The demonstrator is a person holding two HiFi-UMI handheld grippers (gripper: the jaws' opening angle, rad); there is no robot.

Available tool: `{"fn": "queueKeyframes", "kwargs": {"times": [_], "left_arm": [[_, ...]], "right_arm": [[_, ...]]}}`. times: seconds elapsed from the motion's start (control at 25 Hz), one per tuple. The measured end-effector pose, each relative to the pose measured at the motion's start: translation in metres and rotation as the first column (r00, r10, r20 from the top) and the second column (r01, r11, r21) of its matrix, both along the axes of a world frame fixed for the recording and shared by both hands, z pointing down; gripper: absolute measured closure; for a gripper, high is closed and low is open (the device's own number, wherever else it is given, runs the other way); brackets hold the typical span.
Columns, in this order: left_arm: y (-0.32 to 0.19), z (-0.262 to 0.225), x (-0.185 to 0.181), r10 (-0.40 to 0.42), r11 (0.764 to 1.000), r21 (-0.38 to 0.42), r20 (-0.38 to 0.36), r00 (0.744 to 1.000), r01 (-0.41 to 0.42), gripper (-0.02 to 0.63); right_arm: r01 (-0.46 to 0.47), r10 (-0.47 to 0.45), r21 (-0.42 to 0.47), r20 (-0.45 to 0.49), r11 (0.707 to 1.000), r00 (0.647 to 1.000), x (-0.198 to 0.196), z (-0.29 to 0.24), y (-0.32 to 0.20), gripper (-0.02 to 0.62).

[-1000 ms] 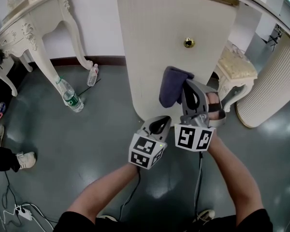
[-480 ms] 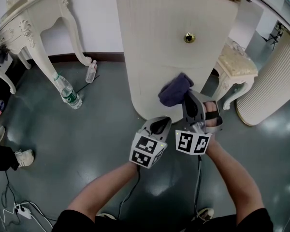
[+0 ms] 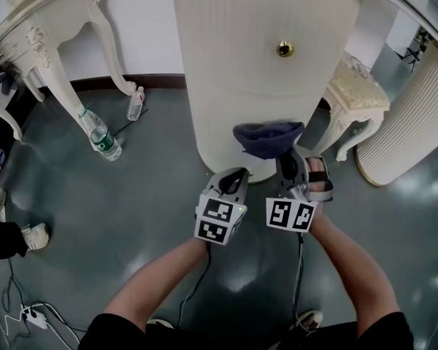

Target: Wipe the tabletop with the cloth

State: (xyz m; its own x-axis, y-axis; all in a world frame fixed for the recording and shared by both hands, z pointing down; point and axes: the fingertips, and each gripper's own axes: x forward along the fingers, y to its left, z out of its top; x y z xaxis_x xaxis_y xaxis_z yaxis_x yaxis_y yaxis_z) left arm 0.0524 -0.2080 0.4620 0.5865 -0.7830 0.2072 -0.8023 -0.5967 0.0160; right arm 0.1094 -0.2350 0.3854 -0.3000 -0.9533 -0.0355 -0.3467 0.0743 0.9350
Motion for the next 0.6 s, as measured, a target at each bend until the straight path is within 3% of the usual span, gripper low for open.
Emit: {"fn": "queueKeyframes", "kwargs": {"times": [0.2, 0.6], "left_arm": [[-0.001, 0.015, -0.007, -0.025, 0.999, -0.029, 0.018, 1.0, 0.025, 0.598], [0.009, 0.039, -0.009, 0.021, 0.998, -0.065, 0.093, 0.995, -0.015, 0.598]], "right_arm": [[0.007, -0.007, -0.089, 0.004, 0.996, 1.0, -0.009, 0.033, -0.001, 0.573], [0.006, -0.033, -0.205, -0.131, 0.979, 0.991, -0.022, 0.101, -0.008, 0.574]]}}
